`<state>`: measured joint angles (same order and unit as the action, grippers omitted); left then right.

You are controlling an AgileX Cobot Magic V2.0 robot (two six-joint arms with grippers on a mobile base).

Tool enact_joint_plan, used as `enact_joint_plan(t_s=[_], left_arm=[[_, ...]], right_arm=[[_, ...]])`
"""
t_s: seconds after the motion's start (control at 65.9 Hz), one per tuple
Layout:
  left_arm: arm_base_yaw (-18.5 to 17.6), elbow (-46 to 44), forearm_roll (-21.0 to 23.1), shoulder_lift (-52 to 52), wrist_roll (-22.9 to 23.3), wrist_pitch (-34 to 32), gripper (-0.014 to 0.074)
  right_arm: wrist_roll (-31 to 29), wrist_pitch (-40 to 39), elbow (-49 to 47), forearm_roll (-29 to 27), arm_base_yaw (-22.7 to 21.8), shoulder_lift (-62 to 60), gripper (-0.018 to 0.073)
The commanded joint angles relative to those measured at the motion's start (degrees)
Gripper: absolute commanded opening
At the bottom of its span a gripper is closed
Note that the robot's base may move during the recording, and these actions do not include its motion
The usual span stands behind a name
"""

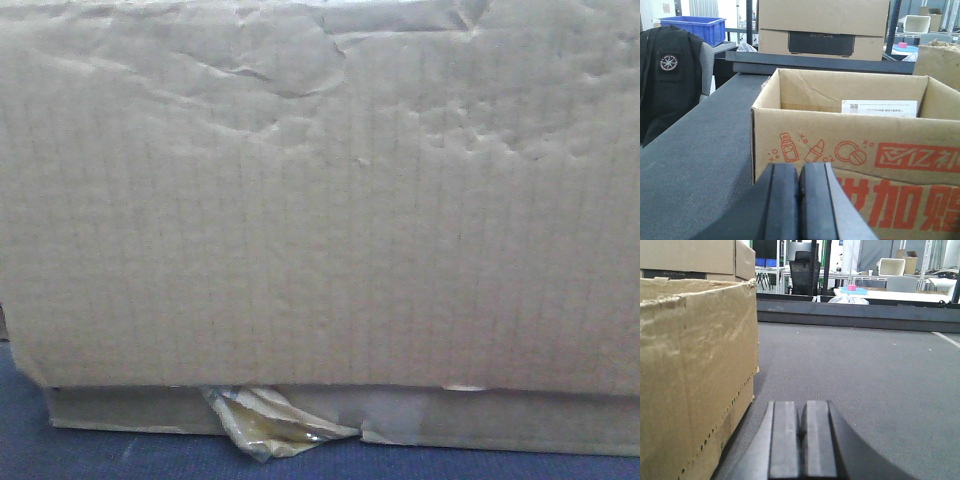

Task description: Stack two boxes on right shelf middle

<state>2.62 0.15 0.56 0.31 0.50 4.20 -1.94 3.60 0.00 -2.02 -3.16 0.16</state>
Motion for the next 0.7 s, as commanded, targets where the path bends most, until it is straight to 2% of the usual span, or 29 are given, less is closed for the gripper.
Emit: enact_joint_plan(t_s=[0.0,0.41,0.547,0.638,0.683], left_arm=[[0.2,-0.1,0.5,-0.3,0.2,-0.9,-0.0092],[0.2,-0.1,0.5,-0.3,0.2,-0.9,-0.0092],[0.1,-0.1,0.2,-0.3,0.2,-3.1,-0.0092],[0.1,-0.1,2.6,-0.3,0.2,-4.2,-0.0092],[0.1,-1.3,3.5,-0.3,0.2,-2.5,-0.0092]], right_arm=[[-0.1,-1.1,0.0,-0.2,0.0,-0.2,-0.0162],[-0.1,-1.1,0.0,-0.2,0.0,-0.2,-0.0162],[-0.1,-1.1,0.0,-0.2,0.0,-0.2,-0.0162],[-0.1,-1.1,0.0,-0.2,0.0,-0.2,-0.0162],[-0.1,-1.1,0.0,-0.2,0.0,-0.2,-0.0162]])
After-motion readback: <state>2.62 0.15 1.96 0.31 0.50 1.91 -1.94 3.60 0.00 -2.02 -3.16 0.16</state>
